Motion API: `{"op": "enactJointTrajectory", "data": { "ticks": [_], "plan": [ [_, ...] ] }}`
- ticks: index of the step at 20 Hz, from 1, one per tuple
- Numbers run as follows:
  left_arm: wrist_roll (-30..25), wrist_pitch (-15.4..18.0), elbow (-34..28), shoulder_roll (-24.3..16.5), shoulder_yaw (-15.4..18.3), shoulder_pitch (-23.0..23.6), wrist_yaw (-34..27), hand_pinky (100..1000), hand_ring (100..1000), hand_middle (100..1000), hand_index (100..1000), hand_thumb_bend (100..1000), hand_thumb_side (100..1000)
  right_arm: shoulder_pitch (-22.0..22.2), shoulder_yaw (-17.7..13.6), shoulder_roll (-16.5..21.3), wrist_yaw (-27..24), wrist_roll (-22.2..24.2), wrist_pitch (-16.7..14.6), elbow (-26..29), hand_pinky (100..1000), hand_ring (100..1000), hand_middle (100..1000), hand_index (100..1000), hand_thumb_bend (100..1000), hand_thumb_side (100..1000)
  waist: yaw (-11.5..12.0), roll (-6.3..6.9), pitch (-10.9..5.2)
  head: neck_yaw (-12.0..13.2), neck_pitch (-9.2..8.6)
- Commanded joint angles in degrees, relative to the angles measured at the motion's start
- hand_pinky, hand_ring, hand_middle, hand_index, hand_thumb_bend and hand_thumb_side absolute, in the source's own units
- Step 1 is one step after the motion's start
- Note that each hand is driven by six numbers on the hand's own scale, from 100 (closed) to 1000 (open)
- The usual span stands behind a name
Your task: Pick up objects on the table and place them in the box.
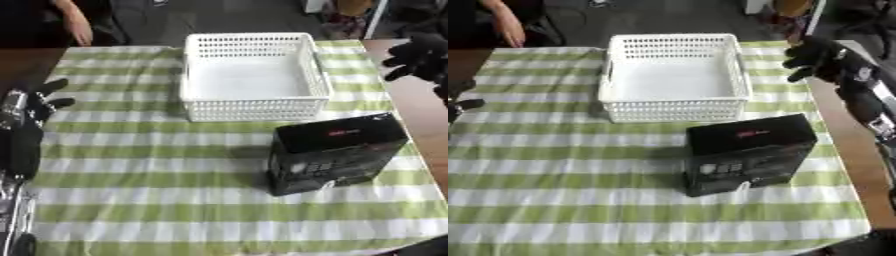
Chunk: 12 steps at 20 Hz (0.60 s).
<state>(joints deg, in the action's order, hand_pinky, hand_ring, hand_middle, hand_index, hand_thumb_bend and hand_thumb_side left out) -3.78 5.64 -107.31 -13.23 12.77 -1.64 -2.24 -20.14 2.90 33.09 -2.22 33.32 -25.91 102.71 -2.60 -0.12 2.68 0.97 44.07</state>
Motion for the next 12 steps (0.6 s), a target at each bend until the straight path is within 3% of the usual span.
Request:
{"op": "enactJointTrajectory", "data": {
  "ticks": [1, 12],
  "plan": [
    [-0.23, 0.15, -0.87, -0.49, 0.02, -0.48, 0.01, 730, 844, 966, 929, 100, 1000, -1.83, 0.29, 2.71, 4.19, 2.85, -0.78, 2.02, 787, 850, 856, 991, 626, 820, 0.15, -0.09, -0.67, -0.45, 0.05],
    [-0.24, 0.14, -0.85, -0.54, 0.03, -0.30, 0.01, 730, 845, 959, 928, 100, 1000, -4.48, 1.75, 4.57, 6.59, 8.10, -1.22, 2.76, 827, 867, 864, 990, 633, 795, 0.28, -0.25, -0.80, -0.31, 0.05]
  ]
}}
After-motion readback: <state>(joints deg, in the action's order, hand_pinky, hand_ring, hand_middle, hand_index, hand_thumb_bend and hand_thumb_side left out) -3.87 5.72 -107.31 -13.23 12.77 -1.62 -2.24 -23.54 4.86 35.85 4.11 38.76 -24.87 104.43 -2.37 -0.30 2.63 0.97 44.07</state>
